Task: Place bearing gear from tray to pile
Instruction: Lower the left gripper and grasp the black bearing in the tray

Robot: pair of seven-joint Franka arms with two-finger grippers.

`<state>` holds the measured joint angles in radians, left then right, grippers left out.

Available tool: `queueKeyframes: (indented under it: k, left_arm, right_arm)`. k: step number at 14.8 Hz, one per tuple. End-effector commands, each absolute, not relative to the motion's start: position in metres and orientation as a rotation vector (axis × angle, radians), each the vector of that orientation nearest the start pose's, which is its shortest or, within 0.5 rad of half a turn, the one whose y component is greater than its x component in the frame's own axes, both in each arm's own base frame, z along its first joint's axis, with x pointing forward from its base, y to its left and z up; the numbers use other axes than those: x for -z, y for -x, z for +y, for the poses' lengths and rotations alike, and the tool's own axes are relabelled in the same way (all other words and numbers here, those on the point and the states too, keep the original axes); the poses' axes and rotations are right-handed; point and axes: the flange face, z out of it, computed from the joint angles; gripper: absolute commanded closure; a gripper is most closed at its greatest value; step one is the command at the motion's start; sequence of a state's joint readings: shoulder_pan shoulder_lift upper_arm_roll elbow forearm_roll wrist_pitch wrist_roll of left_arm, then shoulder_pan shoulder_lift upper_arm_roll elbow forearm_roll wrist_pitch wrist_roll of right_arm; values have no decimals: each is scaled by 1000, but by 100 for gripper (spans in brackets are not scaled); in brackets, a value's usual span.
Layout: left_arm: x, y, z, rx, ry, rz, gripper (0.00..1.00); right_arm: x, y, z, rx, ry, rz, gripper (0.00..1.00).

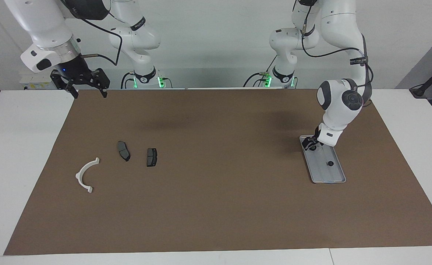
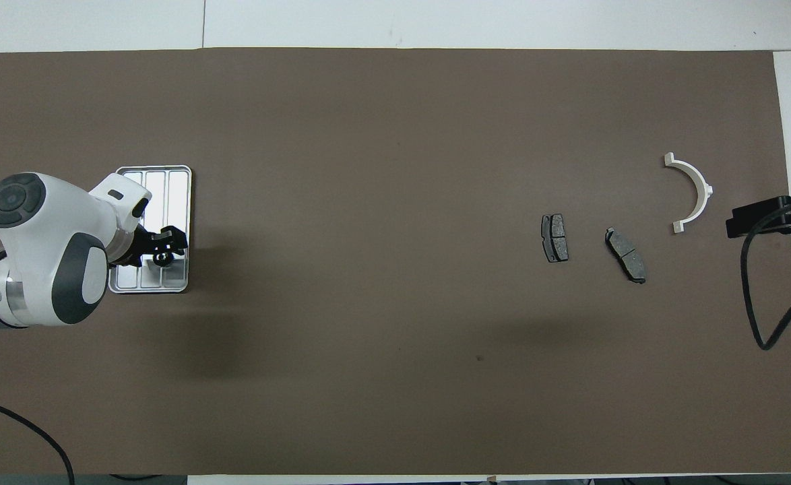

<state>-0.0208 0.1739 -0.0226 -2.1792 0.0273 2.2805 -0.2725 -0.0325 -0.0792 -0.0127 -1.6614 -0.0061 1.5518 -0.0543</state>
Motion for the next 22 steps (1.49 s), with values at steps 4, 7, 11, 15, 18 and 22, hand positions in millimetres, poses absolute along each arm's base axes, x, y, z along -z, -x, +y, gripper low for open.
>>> queueKeyframes:
  k: [4, 7, 11, 15, 18, 22]
  left_arm:
    - [-300, -544, -17, -96, 3081, -329, 22]
    - [-298, -543, -16, -100, 3080, -331, 26]
    - [-298, -543, -17, -91, 3082, -328, 27]
    - [-290, -542, -17, -89, 3083, -327, 29]
    - [-290, -541, -17, -93, 3082, -325, 36]
    - [-289, -540, -17, -108, 3082, -306, 58]
  right_arm:
    - [-622, -521, -27, -18, 3156, 24, 0]
    - [-621, -521, -29, -20, 3156, 21, 0]
    - [-621, -521, -33, -23, 3155, 31, 0]
    - [-621, -521, -33, -23, 3155, 33, 0]
    - [-621, -521, -33, -23, 3155, 33, 0]
    - [-621, -521, -33, -23, 3155, 33, 0]
